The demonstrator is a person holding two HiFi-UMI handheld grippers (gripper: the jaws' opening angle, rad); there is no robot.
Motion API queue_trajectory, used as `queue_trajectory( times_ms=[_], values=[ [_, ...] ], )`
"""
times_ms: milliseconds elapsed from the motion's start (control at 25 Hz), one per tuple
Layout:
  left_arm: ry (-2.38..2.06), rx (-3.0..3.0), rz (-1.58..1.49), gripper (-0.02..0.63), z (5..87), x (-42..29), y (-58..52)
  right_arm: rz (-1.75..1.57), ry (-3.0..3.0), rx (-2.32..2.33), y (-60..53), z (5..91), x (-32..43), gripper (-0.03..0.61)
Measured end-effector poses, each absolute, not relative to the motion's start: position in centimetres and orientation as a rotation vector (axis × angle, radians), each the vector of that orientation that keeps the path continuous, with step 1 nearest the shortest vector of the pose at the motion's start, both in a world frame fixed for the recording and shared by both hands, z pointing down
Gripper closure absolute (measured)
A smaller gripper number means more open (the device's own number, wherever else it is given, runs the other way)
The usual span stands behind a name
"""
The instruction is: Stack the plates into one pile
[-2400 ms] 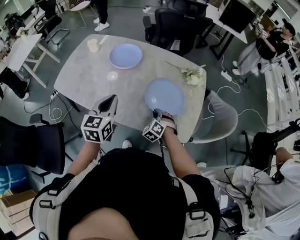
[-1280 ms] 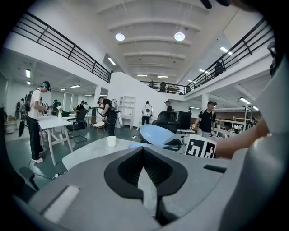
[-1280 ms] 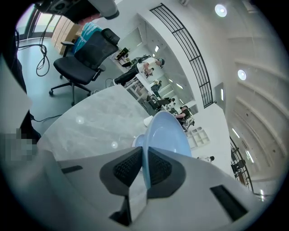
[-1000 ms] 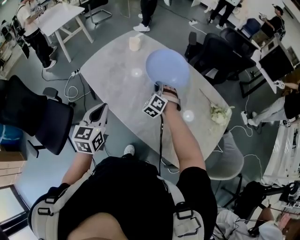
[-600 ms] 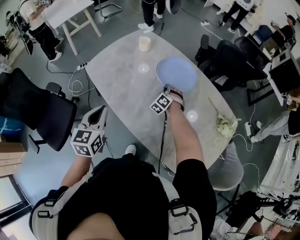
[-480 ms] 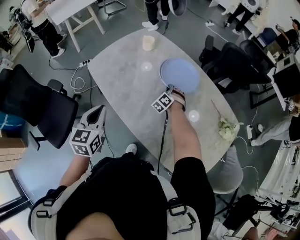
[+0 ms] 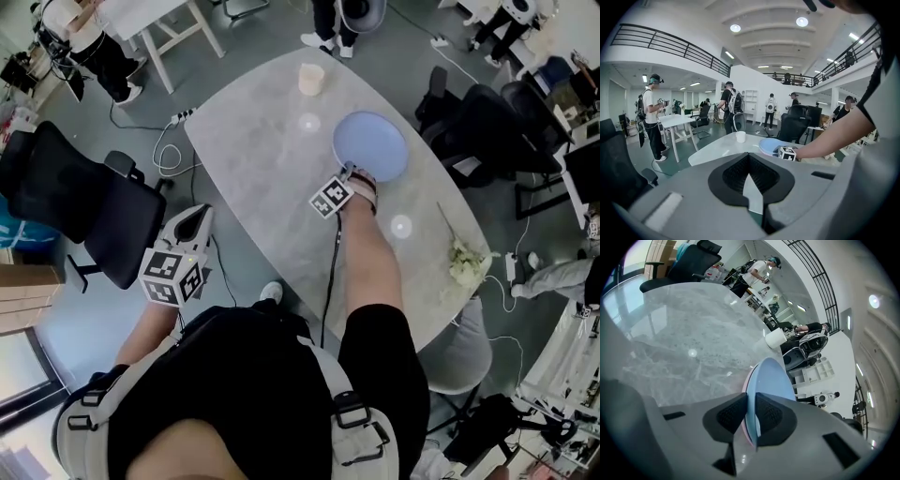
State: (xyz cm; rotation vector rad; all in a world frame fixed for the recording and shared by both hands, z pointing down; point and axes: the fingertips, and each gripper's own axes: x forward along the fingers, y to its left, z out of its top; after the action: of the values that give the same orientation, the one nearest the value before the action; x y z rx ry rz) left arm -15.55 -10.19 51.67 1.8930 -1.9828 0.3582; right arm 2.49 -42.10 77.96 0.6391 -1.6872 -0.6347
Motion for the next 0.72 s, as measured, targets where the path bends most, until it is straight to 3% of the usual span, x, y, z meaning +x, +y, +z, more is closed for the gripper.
queue_trajectory(
  times_ms=[40, 160, 480, 560, 640, 720],
  values=[
    [-1.976, 1.906, 0.362, 0.611, 51.6, -15.3, -10.5, -0.62, -1.706, 0.643, -42.1, 77.8, 2.4, 0.538],
    [-1.955, 1.955, 0.348, 0.611, 50.8, -14.5, -11.7, -0.546, -1.802, 0.667, -41.7, 76.4, 1.9, 0.431],
    [-1.899, 2.093, 0.261, 0.611, 48.2, -10.8, -15.9, -0.442, -2.278, 0.985, -37.0, 59.8, 2.8, 0.431],
    [-1.872, 2.135, 0.244, 0.611, 47.1, -9.5, -17.1, -0.358, -2.432, 1.119, -34.9, 53.7, 4.8, 0.439],
    [-1.825, 2.211, 0.226, 0.611, 45.9, -7.6, -19.1, -0.307, -2.524, 1.302, -33.2, 47.7, 8.3, 0.526],
    [-1.775, 2.284, 0.206, 0.611, 44.9, -5.4, -20.5, -0.296, -2.559, 1.471, -31.1, 43.3, 12.2, 0.562]
  ],
)
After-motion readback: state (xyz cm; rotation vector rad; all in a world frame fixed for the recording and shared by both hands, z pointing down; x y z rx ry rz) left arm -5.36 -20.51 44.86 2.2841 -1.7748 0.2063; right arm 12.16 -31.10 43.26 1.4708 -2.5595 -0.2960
